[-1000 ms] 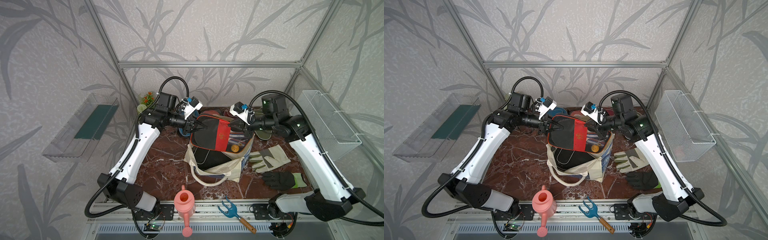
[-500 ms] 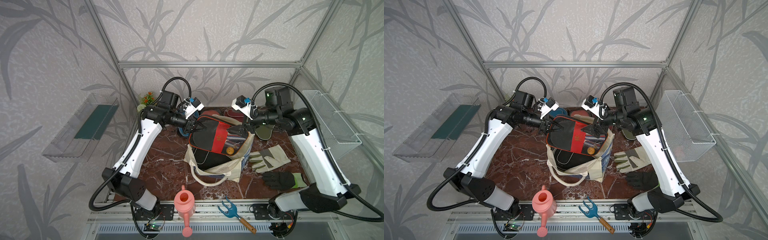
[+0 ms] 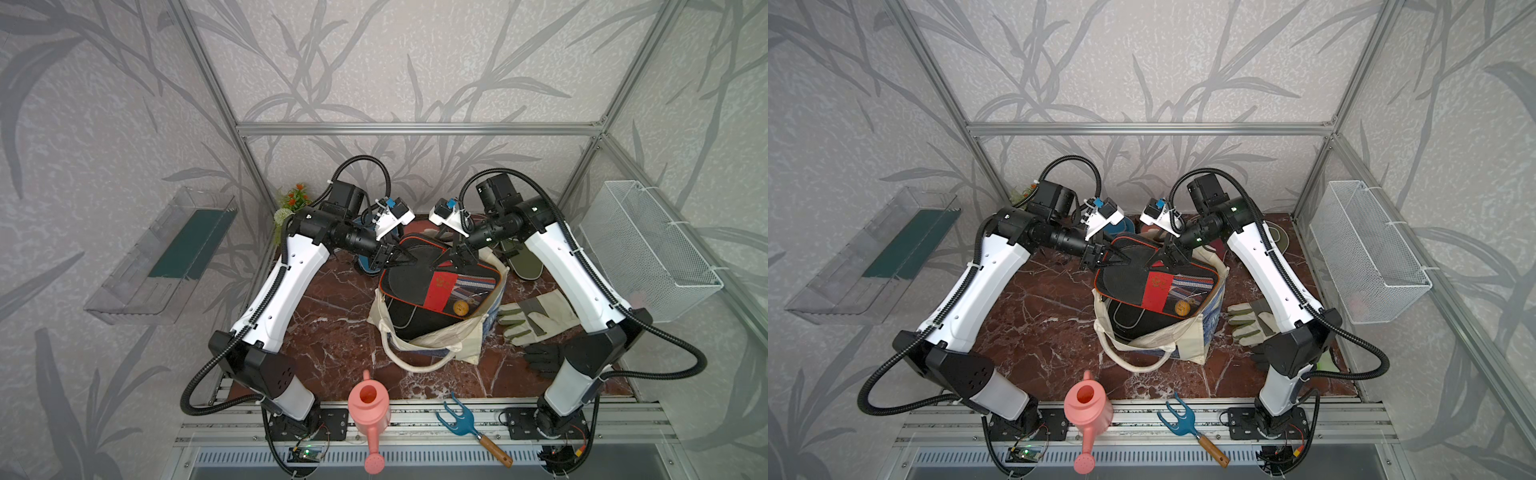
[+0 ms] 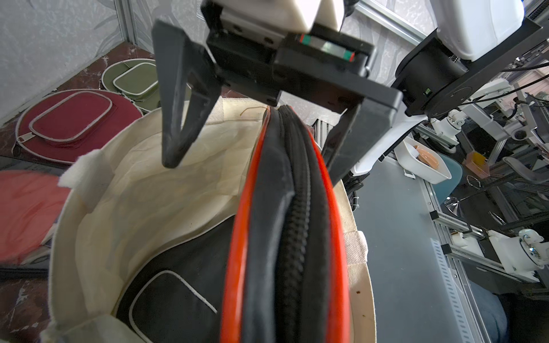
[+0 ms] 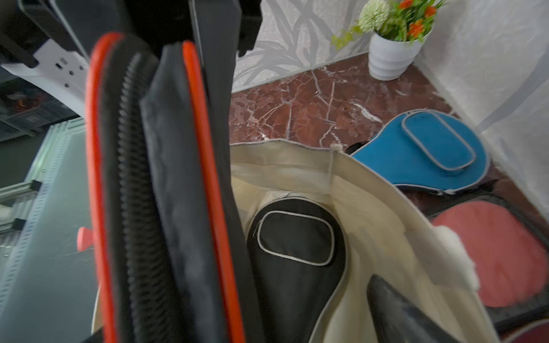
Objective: Remove the ping pong set from the canvas bag
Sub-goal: Pick up the ping pong set from the canvas bag.
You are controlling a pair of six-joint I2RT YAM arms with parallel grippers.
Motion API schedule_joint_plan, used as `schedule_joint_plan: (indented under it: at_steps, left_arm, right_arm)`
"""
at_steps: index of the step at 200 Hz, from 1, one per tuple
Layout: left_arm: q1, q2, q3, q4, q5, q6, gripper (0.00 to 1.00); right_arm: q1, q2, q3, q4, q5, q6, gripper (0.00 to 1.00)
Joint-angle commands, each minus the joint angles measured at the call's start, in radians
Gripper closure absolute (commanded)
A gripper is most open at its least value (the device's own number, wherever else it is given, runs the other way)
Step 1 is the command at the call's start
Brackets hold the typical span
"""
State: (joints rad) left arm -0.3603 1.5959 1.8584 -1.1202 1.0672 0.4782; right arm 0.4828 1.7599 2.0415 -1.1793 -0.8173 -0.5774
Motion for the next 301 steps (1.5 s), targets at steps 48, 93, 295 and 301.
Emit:
schedule_joint_plan:
  at_steps: [48, 93, 295, 301]
  left_arm:
    - [-0.001, -0.072, -0.001, 0.194, -0.041, -0.049, 1.0]
    - [0.022, -0.212, -0.105, 0.389, -0.355, -0.192, 0.17]
    - [0.045, -0.359, -0.545, 1.364, -0.236, -0.902, 0.01]
    - [0.042, -0.349, -0.545, 1.379, -0.235, -0.91, 0.01]
  right_arm:
    - [0.041, -0.018, -0.051, -0.064, -0.039, -0.003, 1.0]
    - [-0.063, -0.139, -0.078, 0.099, -0.076, 0.126, 1.0]
    - [-0.128, -0.327, -0.457, 1.392, -0.262, 1.175, 1.0]
    - [-0.123, -0.324, -0.465, 1.423, -0.263, 1.195, 1.0]
